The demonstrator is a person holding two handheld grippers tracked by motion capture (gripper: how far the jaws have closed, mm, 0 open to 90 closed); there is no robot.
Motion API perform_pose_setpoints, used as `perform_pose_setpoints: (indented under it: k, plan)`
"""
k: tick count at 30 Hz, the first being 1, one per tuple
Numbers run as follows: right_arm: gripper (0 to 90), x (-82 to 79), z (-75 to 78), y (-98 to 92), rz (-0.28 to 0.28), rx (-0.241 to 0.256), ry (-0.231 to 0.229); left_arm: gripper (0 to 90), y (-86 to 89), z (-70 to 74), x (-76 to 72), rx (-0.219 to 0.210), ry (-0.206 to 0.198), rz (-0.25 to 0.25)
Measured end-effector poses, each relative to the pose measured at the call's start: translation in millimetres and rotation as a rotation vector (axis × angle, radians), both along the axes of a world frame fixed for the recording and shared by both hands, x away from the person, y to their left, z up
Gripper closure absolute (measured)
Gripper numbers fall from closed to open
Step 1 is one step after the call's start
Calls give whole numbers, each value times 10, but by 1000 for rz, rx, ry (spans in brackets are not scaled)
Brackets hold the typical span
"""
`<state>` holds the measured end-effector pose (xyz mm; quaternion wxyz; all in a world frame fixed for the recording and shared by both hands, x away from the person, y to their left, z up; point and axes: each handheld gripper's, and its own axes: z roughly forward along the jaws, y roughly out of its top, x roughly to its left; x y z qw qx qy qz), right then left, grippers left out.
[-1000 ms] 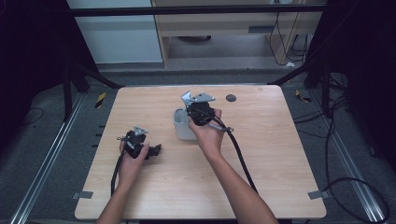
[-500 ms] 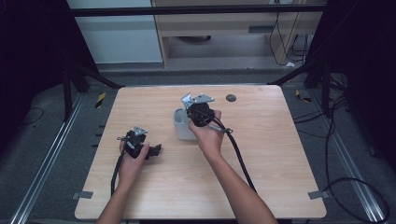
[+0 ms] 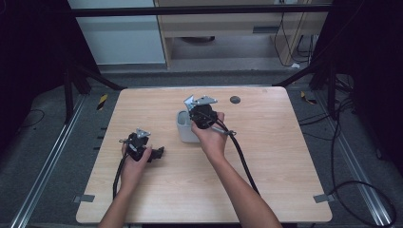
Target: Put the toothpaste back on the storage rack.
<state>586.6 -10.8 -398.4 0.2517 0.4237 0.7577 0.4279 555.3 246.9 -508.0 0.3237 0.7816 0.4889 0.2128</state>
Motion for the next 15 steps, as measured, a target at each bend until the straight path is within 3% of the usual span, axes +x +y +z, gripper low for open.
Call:
perform_pose_setpoints:
  k: [15]
  plan:
    - [788,80,12,32,0,-9,21,0,0,0,0,0,0,0]
